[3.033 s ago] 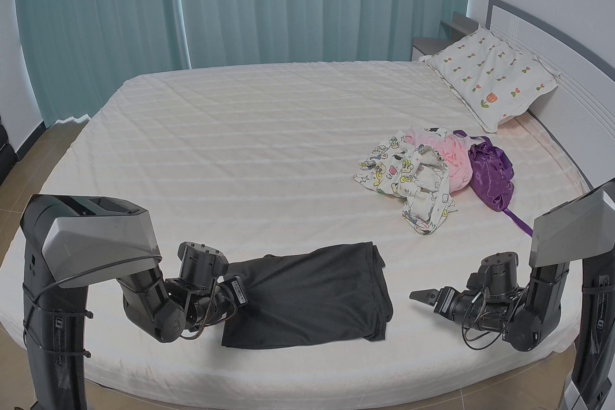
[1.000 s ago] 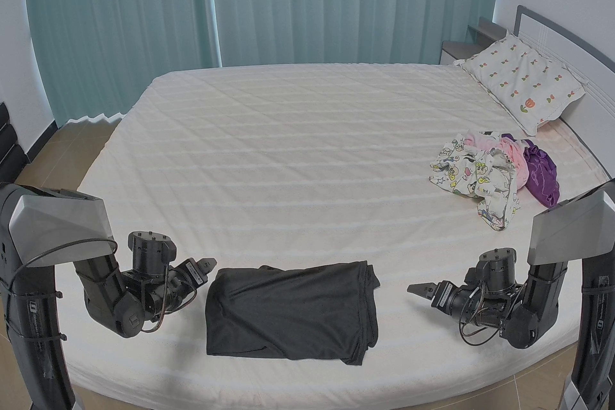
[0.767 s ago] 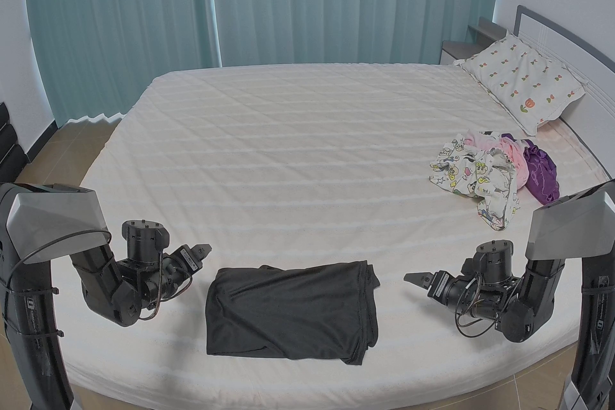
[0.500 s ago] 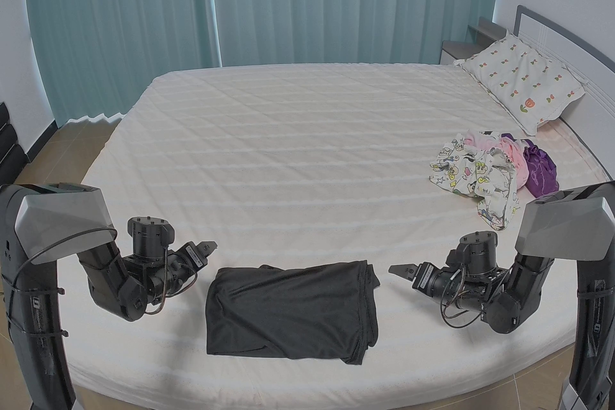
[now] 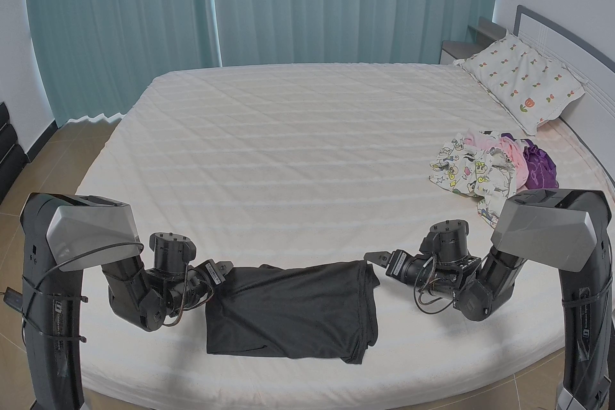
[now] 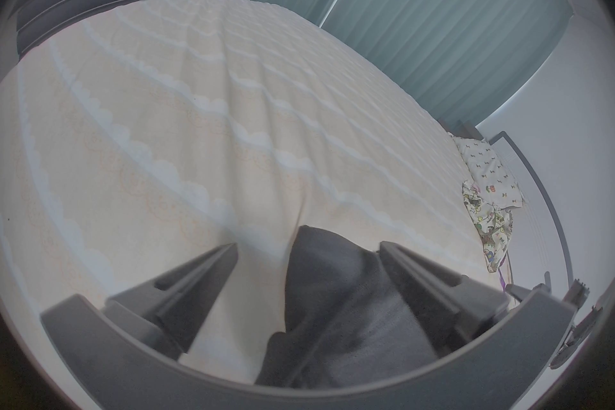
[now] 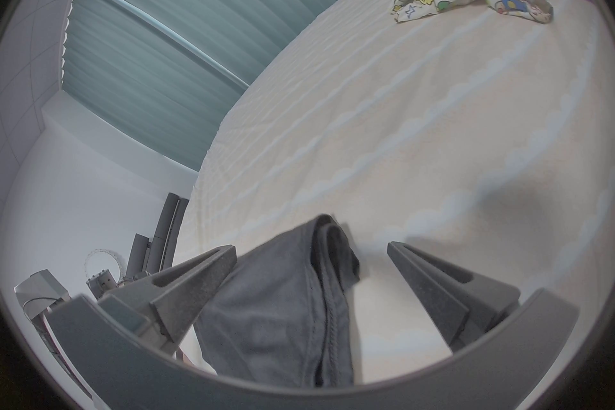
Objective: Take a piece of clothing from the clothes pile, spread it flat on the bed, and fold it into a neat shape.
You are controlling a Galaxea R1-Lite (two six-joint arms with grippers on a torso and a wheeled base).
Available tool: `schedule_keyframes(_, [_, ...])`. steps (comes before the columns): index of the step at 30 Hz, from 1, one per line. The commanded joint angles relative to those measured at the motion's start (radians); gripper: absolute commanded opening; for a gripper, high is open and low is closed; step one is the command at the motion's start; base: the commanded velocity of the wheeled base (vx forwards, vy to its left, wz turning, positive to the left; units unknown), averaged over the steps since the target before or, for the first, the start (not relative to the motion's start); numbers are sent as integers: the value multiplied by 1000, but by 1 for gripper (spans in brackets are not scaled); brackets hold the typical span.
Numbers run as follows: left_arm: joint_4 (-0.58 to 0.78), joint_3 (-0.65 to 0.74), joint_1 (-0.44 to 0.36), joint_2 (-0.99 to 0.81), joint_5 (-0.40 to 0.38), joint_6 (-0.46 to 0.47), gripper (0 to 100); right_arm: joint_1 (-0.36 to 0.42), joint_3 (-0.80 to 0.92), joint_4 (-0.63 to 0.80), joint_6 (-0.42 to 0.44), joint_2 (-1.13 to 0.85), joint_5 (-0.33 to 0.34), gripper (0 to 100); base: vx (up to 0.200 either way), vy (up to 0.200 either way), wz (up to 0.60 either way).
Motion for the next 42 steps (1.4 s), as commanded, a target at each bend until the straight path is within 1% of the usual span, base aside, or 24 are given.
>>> schedule_keyframes(1, [-32, -28, -2, 40, 13, -5, 0, 31, -156, 70, 2, 76, -9, 100, 0, 0, 0])
schedule_keyframes(5, [-40, -30, -2, 43, 13, -26, 0, 44, -230, 91, 0, 122, -29, 100, 0, 0, 0])
schedule_keyframes(10, [-40, -39, 1, 42, 20, -61, 0, 47, -299, 166, 0, 139, -31, 100, 0, 0, 0])
schedule_keyframes(15, [-40, -37, 1, 42, 40, -68, 0, 62, -360, 219, 0, 173, -34, 100, 0, 0, 0])
schedule_keyframes(16, [-40, -37, 1, 42, 40, -68, 0, 62, -362, 220, 0, 173, -34, 0, 0, 0, 0])
schedule_keyframes(17, [-40, -37, 1, 42, 40, -68, 0, 62, -362, 220, 0, 173, -34, 0, 0, 0, 0])
schedule_keyframes(18, [-40, -39, 1, 42, 42, -69, 0, 60, -376, 242, 2, 176, -46, 0, 0, 0, 0])
schedule_keyframes(20, [-40, -39, 1, 43, 43, -68, 0, 56, -376, 240, 2, 173, -71, 0, 0, 0, 0])
schedule_keyframes(23, [-40, -40, 1, 48, 74, -68, 0, 51, -365, 237, 4, 170, -95, 0, 0, 0, 0])
schedule_keyframes(26, [-41, -42, 4, 57, 100, -69, 0, 45, -359, 237, 5, 162, -100, 0, 0, 0, 0])
schedule_keyframes(33, [-83, -36, 4, 69, 114, -68, 0, 36, -360, 232, 17, 159, -126, 0, 0, 0, 0])
schedule_keyframes(42, [-97, -39, 2, 82, 129, -66, 0, 28, -360, 212, 17, 159, -127, 0, 0, 0, 0])
